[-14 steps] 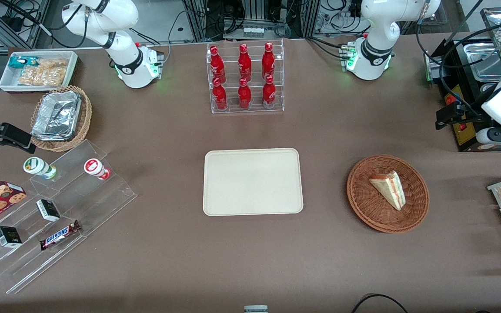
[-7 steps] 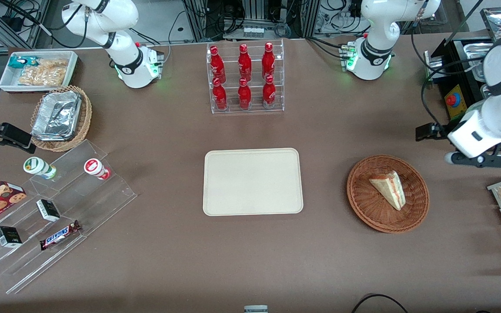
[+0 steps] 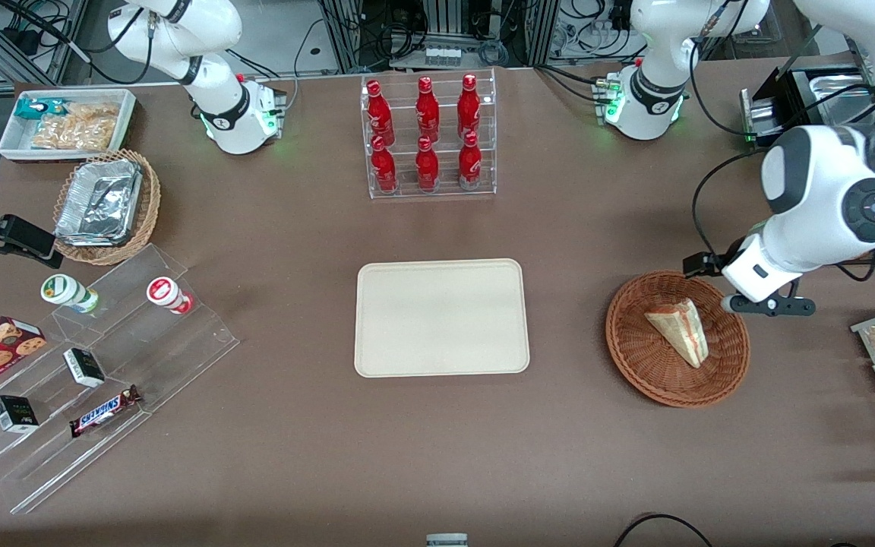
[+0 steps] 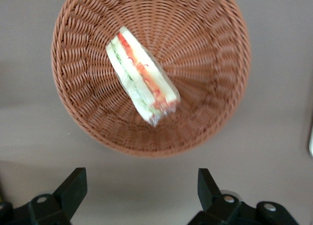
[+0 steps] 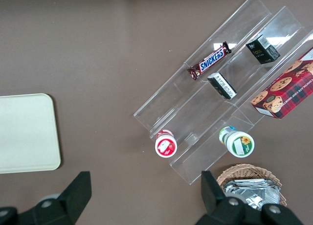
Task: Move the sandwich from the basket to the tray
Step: 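Move the left gripper over the sandwich in the wicker basket, then lower the left gripper and close it on the wrapped sandwich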
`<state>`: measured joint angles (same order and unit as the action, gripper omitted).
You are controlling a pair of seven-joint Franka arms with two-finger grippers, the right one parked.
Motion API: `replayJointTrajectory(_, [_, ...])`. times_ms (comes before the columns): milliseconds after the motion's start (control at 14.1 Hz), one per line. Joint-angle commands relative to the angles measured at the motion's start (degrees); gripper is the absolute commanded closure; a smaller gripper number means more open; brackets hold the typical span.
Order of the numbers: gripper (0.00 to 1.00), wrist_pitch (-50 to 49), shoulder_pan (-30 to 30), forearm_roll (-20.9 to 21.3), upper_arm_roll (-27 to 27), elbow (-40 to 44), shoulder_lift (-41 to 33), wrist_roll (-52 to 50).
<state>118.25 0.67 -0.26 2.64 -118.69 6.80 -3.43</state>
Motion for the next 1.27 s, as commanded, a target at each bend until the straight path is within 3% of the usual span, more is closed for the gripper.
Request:
replayJointTrajectory(0, [0.0,9.86,1.52,0.43,-0.18,-5.48,0.66,-8.76])
replayJointTrajectory(495, [0.0,19.9,1.79,0.26,-0.18,-6.29,6.11,-39.6])
replayJointTrajectory(778, [0.0,24.39,1.79,0.17,-0.18,-6.02,9.27,-49.1])
replayJointTrajectory(990, [0.0,24.49,1.79,0.17,-0.18,-5.76,10.6,-49.48])
replayJointTrajectory(1061, [0.11,24.49,1.79,0.17,-0.18,-5.76,10.95,-49.39])
replayJointTrajectory(1202, [0.72,24.23,1.79,0.34,-0.18,-5.67,11.39,-48.43])
